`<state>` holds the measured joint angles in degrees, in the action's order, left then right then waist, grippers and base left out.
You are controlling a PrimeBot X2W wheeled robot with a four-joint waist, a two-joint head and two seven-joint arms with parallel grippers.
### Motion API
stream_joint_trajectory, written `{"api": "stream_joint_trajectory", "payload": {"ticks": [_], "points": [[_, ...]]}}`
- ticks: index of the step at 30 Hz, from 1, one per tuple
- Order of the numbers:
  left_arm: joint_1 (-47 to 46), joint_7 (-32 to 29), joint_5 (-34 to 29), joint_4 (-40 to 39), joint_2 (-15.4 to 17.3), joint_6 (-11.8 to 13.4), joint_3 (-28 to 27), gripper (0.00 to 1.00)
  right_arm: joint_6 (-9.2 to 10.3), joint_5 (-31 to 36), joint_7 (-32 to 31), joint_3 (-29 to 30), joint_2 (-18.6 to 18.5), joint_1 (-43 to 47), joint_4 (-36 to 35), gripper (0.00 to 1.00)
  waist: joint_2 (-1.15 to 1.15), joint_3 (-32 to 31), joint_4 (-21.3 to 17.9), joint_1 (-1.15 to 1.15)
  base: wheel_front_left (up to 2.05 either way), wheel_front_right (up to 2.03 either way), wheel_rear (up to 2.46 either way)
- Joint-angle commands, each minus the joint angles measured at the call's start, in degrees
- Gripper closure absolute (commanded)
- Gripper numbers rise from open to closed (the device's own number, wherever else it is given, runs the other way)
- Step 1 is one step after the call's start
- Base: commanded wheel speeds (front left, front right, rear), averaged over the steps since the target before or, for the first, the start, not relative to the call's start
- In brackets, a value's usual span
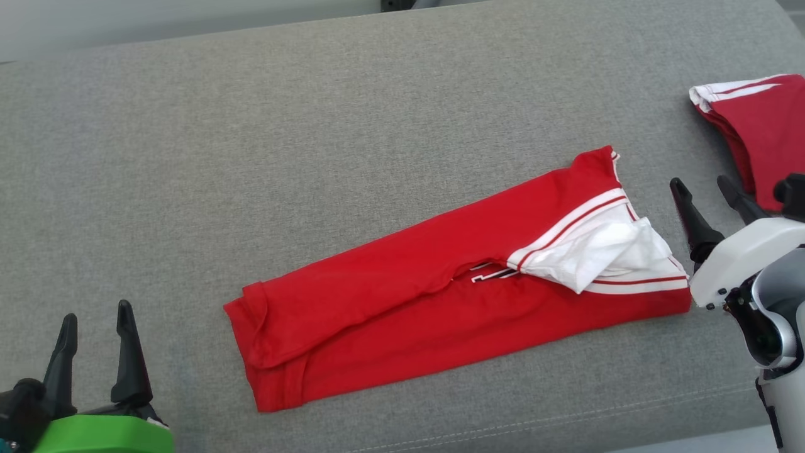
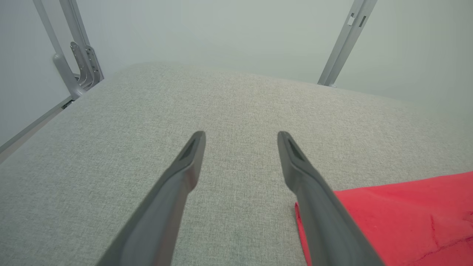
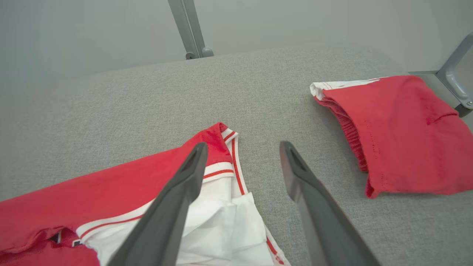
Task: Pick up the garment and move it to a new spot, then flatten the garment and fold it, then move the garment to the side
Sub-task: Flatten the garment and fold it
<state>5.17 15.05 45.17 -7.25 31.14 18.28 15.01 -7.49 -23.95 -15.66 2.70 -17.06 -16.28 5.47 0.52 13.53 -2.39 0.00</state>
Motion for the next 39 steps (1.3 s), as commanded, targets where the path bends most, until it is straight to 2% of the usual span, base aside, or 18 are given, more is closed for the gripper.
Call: {"api": "stream_joint_trajectory", "payload": {"ticks": [1,8,13,14,17,22,28,29,32,39], "points": [[0.54,0.11,-2.67,-0.73,-1.91,-1.07,-1.24,0.00,0.02,1.11,-1.23,-0.11,0.27,-0.86,0.05,0.00,-0.52,-0.30,1.62,0.00,0.00,0.00,0.00],[-0.96,0.12,-13.85,-0.68,-10.79,-8.14,-3.36,0.00,0.03,8.48,-3.44,0.61,1.70,-3.19,6.14,0.00,-0.52,-0.01,5.29,0.00,0.00,0.00,0.00],[-1.97,0.12,-17.44,2.39,-15.93,-13.79,-3.22,0.00,0.03,12.44,-3.64,1.75,1.95,-4.07,12.23,0.00,-0.52,1.13,7.74,0.00,0.00,0.00,0.00],[-1.97,0.12,-17.44,2.39,-15.93,-13.79,-3.22,0.00,0.03,12.44,-3.64,1.75,1.95,-4.07,12.23,0.00,-0.52,1.13,7.74,0.00,0.00,0.00,0.00],[-2.33,0.13,-19.29,3.92,-18.47,-16.43,-3.89,0.00,0.05,13.92,-3.41,3.45,2.23,-4.68,15.48,0.00,-0.52,2.03,8.49,0.00,0.00,0.00,0.00],[-2.20,0.13,-21.23,6.05,-21.40,-19.22,-5.40,0.00,0.05,15.27,-3.35,5.26,2.92,-5.79,20.03,0.00,-0.52,3.24,8.76,0.00,0.00,0.00,0.00],[-2.66,0.13,-23.22,7.61,-23.48,-21.50,-6.75,0.00,0.07,11.88,-4.88,5.61,4.18,-6.01,26.21,0.00,-0.52,3.48,9.12,0.00,0.00,0.00,0.00],[-2.76,0.13,-23.49,7.82,-23.71,-21.84,-6.98,0.00,0.07,10.57,-5.16,5.49,4.40,-6.04,26.92,1.00,-0.52,3.44,9.18,0.00,0.00,0.00,0.00],[-2.69,0.13,-24.24,8.43,-24.27,-22.44,-7.70,0.00,0.07,5.86,-6.17,3.70,4.42,-5.84,28.28,1.00,-0.52,3.09,9.25,0.00,0.00,0.00,0.00],[-1.57,0.13,-25.57,9.77,-25.57,-23.20,-9.29,0.00,0.13,-4.06,-6.26,4.98,0.59,-8.51,25.88,1.00,-0.52,2.18,8.37,0.00,0.00,0.00,0.00]]}}
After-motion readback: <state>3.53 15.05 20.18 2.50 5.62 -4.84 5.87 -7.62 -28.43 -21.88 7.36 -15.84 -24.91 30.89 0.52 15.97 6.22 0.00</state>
